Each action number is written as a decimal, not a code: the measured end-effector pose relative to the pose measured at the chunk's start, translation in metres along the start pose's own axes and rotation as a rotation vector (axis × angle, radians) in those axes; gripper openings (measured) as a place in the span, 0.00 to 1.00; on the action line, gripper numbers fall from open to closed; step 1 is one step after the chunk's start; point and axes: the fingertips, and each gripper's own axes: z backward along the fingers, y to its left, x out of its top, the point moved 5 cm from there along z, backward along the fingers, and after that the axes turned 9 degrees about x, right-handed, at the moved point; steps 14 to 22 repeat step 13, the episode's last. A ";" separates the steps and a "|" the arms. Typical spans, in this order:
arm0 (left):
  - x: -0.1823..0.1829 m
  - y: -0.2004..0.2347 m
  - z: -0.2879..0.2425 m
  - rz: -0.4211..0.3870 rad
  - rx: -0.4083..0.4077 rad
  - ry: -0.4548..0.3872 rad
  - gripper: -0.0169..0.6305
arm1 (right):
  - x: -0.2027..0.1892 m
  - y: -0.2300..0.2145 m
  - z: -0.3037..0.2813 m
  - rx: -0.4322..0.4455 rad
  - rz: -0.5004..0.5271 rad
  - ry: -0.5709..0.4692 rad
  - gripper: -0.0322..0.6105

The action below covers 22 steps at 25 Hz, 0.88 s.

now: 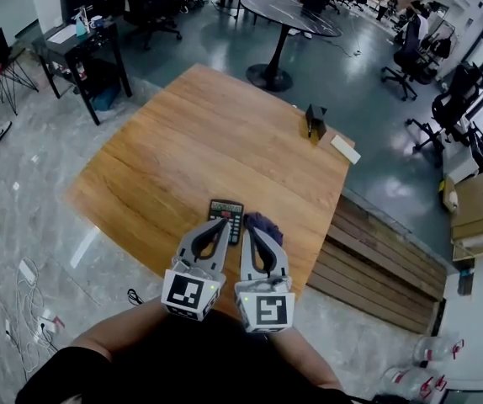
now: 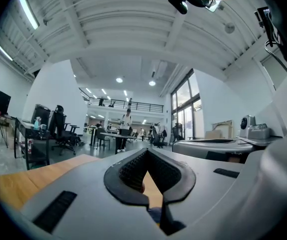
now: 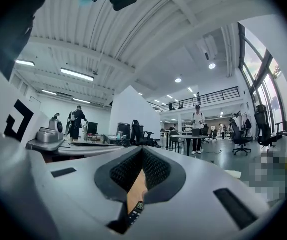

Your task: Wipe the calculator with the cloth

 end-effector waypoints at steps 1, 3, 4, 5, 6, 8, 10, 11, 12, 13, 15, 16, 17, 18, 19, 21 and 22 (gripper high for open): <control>0.001 -0.001 0.000 -0.003 0.000 -0.001 0.04 | 0.002 0.002 0.000 0.005 0.007 -0.004 0.07; 0.002 -0.002 0.001 -0.004 0.001 0.005 0.04 | 0.005 0.003 0.001 0.007 0.013 -0.008 0.07; 0.002 -0.002 0.001 -0.002 0.002 0.009 0.04 | 0.006 0.003 0.002 0.002 0.008 -0.010 0.07; 0.002 -0.003 0.001 -0.001 0.002 0.011 0.04 | 0.006 0.003 0.003 -0.003 0.003 -0.010 0.07; 0.002 -0.003 0.000 0.001 0.001 0.013 0.04 | 0.007 0.002 0.004 -0.008 0.000 -0.008 0.07; 0.003 -0.005 -0.001 0.002 -0.002 0.014 0.04 | 0.007 -0.001 0.006 -0.012 0.001 -0.003 0.07; 0.003 -0.007 -0.002 -0.003 -0.006 0.013 0.04 | 0.006 -0.005 0.007 -0.014 0.004 0.002 0.07; 0.004 -0.008 -0.002 -0.006 -0.006 0.012 0.04 | 0.006 -0.006 0.007 -0.015 0.007 0.002 0.07; 0.004 -0.009 -0.002 -0.010 -0.007 0.011 0.04 | 0.006 -0.008 0.007 -0.016 0.010 0.000 0.07; 0.004 -0.010 -0.003 -0.014 -0.006 0.010 0.04 | 0.006 -0.010 0.008 -0.018 0.012 -0.003 0.07; 0.004 -0.010 -0.003 -0.014 -0.006 0.010 0.04 | 0.006 -0.010 0.008 -0.018 0.012 -0.003 0.07; 0.004 -0.010 -0.003 -0.014 -0.006 0.010 0.04 | 0.006 -0.010 0.008 -0.018 0.012 -0.003 0.07; 0.004 -0.010 -0.003 -0.014 -0.006 0.010 0.04 | 0.006 -0.010 0.008 -0.018 0.012 -0.003 0.07; 0.004 -0.010 -0.003 -0.014 -0.006 0.010 0.04 | 0.006 -0.010 0.008 -0.018 0.012 -0.003 0.07; 0.004 -0.010 -0.003 -0.014 -0.006 0.010 0.04 | 0.006 -0.010 0.008 -0.018 0.012 -0.003 0.07; 0.004 -0.010 -0.003 -0.014 -0.006 0.010 0.04 | 0.006 -0.010 0.008 -0.018 0.012 -0.003 0.07; 0.004 -0.010 -0.003 -0.014 -0.006 0.010 0.04 | 0.006 -0.010 0.008 -0.018 0.012 -0.003 0.07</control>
